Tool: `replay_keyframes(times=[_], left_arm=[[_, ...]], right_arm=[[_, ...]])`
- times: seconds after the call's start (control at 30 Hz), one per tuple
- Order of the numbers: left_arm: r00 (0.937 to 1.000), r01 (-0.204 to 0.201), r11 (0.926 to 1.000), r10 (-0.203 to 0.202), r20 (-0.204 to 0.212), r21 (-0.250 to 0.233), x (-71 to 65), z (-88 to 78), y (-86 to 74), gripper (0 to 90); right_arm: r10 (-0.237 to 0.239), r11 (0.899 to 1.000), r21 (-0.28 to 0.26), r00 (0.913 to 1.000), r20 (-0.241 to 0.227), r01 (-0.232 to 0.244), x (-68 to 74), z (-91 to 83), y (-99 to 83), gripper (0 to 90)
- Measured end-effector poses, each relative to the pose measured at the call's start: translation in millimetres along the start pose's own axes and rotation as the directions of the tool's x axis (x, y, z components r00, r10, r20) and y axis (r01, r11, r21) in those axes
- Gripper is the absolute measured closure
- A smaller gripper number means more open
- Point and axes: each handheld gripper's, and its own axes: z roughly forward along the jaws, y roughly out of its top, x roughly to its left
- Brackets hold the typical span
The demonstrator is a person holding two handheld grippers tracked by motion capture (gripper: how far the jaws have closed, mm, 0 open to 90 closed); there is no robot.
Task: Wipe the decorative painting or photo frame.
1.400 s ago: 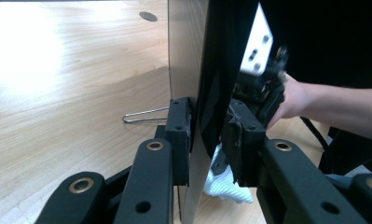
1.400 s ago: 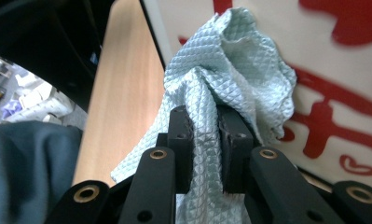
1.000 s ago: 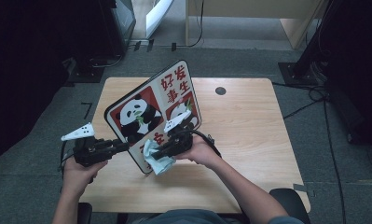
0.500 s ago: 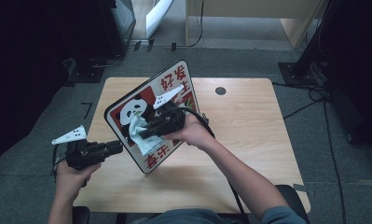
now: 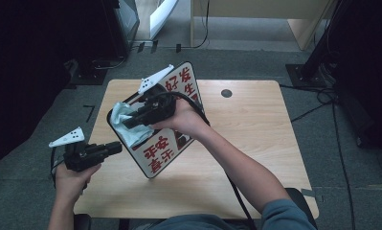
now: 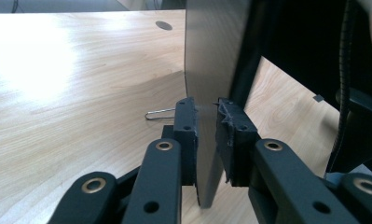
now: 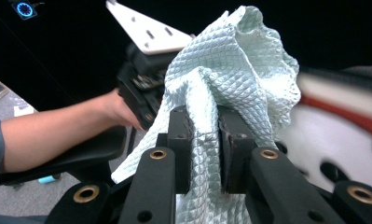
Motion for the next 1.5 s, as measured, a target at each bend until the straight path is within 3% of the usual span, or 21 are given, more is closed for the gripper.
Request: replay_keyframes(times=[0.13,0.23,0.6,1.5], left_arm=[[1.0000,0.008,1.0000,-0.008,0.004,-0.001,4.8,5.1,1.4,78.3],[0.9999,-0.008,0.9999,0.008,0.014,-0.010,5.4,8.5,4.5,78.2],[0.9994,-0.020,0.9998,0.020,0.028,-0.006,7.0,11.8,6.5,78.5],[0.9989,-0.027,0.9996,0.027,0.039,-0.001,8.5,10.9,6.0,78.5]], right_arm=[[-0.017,1.000,-0.016,0.9998,0.003,0.017,3.2,2.5,11.0,78.0],[-0.025,1.000,-0.008,0.9997,0.004,0.025,3.7,7.4,15.2,77.9],[-0.018,1.000,0.014,0.9998,-0.002,0.018,3.2,18.5,8.5,77.8],[0.034,0.998,0.048,0.9986,-0.042,-0.032,-4.8,40.1,-53.4,77.7]])
